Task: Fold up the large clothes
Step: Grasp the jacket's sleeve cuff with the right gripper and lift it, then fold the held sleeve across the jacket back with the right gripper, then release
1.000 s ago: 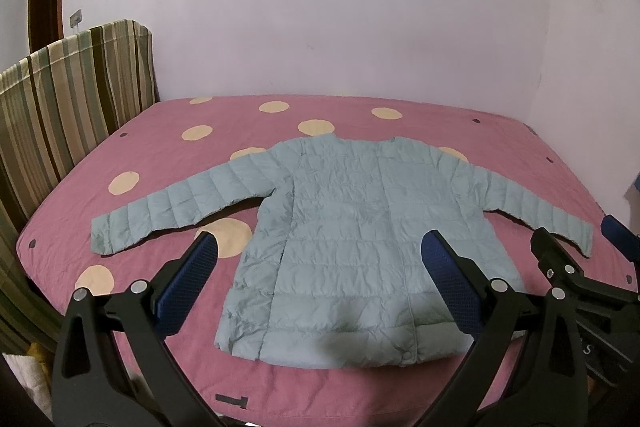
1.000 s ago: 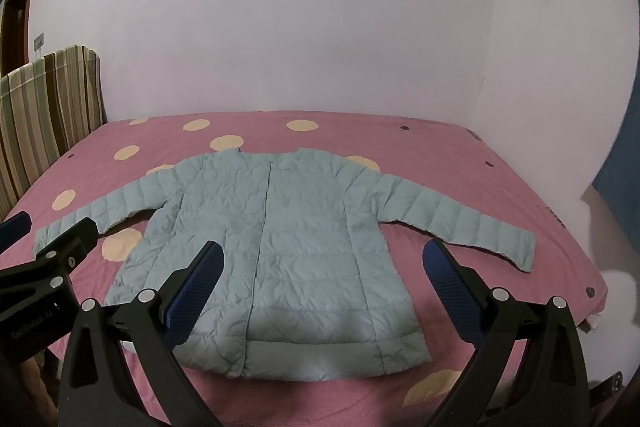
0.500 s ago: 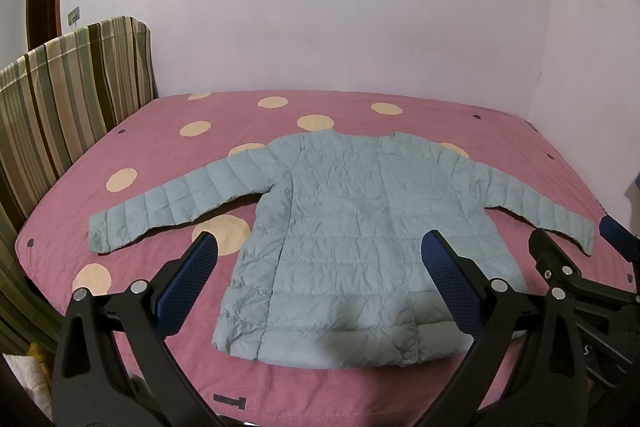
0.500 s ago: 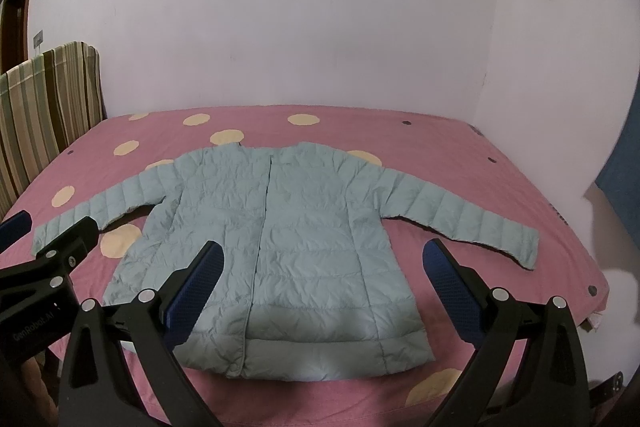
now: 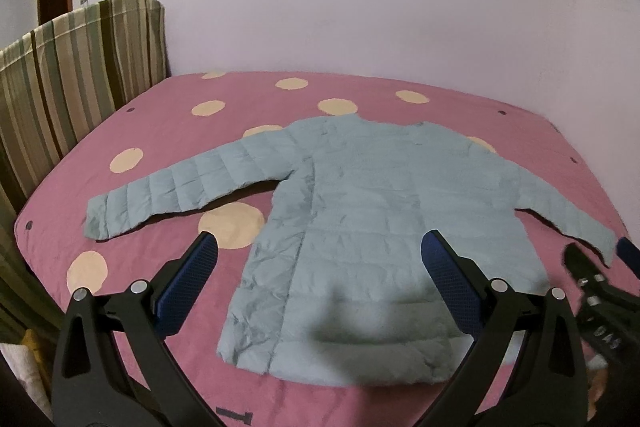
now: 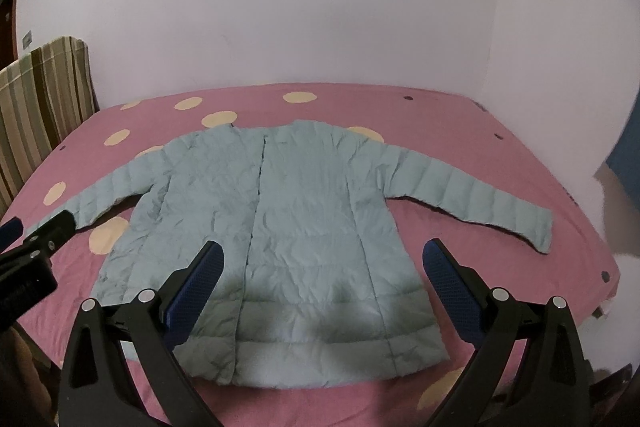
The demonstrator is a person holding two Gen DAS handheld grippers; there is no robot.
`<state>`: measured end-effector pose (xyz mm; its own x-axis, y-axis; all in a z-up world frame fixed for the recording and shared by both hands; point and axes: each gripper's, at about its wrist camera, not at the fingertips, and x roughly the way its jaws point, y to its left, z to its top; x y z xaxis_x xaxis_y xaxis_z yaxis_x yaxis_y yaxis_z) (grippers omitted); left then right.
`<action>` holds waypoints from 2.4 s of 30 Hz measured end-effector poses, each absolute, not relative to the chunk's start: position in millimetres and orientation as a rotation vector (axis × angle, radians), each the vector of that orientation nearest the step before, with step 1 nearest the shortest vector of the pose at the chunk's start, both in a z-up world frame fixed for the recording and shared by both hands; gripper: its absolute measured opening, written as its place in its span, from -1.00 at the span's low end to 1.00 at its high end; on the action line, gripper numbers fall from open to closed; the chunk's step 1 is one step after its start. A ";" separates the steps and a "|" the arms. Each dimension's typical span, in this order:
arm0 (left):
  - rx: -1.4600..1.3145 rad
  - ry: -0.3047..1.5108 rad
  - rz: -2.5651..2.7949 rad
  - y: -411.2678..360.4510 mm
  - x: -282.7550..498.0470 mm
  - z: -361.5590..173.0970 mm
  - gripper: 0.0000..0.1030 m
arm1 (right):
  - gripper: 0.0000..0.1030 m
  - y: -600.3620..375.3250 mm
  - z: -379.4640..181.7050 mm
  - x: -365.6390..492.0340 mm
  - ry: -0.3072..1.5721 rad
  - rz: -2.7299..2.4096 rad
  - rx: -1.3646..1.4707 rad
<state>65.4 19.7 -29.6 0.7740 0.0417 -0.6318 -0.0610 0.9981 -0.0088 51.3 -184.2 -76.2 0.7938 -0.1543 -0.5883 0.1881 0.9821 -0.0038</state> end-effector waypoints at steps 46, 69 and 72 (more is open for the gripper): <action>-0.151 0.965 0.659 209.3 194.5 -198.2 0.96 | -0.41 -626.5 -248.3 120.3 0.774 -0.606 0.729; -0.193 0.962 0.625 220.7 190.4 -201.2 0.96 | -0.85 -439.8 -123.4 215.0 0.630 -0.168 0.565; -0.202 0.962 0.622 221.0 190.3 -202.3 0.96 | -0.85 -394.5 -121.1 240.9 0.656 -0.094 0.520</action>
<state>190.3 221.0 -202.3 0.4144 0.4038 -0.8156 -0.5774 0.8094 0.1074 240.9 -394.5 -121.1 0.7929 0.0772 -0.6044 0.2442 0.8685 0.4314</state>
